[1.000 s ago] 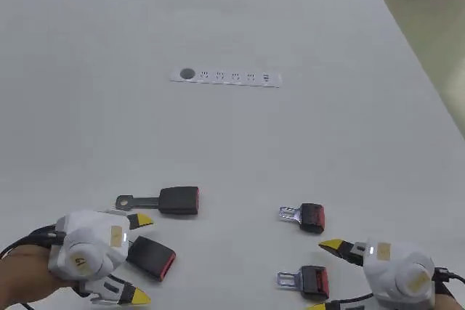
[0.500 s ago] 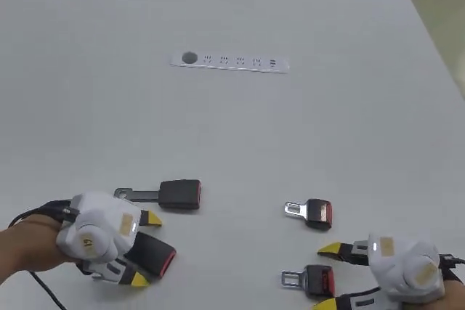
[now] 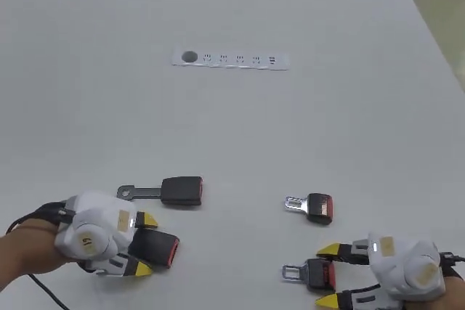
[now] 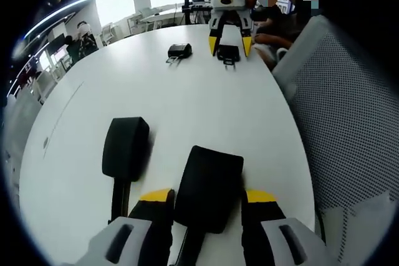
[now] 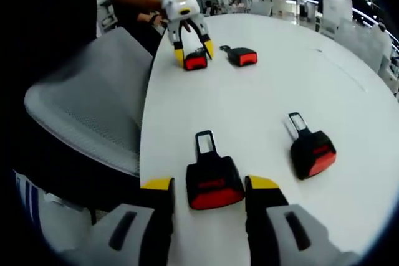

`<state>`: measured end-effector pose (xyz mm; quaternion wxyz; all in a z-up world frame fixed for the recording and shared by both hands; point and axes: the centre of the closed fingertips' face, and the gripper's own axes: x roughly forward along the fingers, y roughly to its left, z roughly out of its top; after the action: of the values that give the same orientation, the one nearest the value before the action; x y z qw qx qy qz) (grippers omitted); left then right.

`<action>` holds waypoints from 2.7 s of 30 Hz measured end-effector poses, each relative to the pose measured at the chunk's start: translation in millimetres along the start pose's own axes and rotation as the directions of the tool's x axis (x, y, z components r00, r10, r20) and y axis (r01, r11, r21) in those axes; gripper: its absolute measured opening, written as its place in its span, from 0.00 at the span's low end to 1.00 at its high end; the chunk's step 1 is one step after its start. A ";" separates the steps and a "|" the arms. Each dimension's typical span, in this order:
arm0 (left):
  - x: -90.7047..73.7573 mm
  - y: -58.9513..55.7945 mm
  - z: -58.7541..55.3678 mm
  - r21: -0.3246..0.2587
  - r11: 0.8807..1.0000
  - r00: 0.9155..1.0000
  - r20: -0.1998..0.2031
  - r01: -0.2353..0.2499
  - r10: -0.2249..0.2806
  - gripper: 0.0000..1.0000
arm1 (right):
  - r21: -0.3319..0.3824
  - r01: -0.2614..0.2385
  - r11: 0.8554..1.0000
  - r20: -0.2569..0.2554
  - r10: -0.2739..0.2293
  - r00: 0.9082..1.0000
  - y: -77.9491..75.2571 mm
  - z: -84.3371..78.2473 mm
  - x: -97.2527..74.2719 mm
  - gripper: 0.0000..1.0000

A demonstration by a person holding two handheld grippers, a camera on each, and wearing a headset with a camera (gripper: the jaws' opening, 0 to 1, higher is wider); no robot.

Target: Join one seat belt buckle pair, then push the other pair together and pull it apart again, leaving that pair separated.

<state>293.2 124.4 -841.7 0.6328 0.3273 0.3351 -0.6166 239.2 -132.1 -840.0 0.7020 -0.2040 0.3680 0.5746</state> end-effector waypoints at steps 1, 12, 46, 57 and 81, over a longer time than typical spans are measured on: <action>-0.1 -0.3 -0.4 -0.011 1.000 1.000 0.004 -0.005 0.005 0.43 | -0.005 0.007 1.000 -0.004 -0.007 1.000 -1.3 -0.1 -0.2 0.44; -0.7 0.4 -0.8 -0.038 0.999 1.000 -0.005 -0.026 0.026 0.37 | 0.012 0.010 1.000 0.038 -0.010 0.999 -5.3 -0.1 -2.8 0.35; -0.6 0.7 -2.5 -0.084 0.996 0.999 -0.032 -0.026 0.024 0.37 | -0.007 -0.001 1.000 0.061 0.001 0.998 -14.3 57.8 46.8 0.35; 0.0 0.0 -2.7 -0.077 0.997 0.999 -0.038 -0.028 0.026 0.37 | -0.029 -0.009 1.000 0.057 0.011 0.998 -10.3 91.8 82.9 0.35; -0.1 1.0 -2.9 -0.052 0.999 0.999 -0.047 -0.017 0.015 0.36 | -0.084 -0.067 0.994 0.062 0.072 0.995 5.4 153.7 134.9 0.35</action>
<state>294.1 126.9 -843.2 0.6381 0.3277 0.3630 -0.5947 286.8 66.9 -841.3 0.6843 -0.2009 0.3279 0.6196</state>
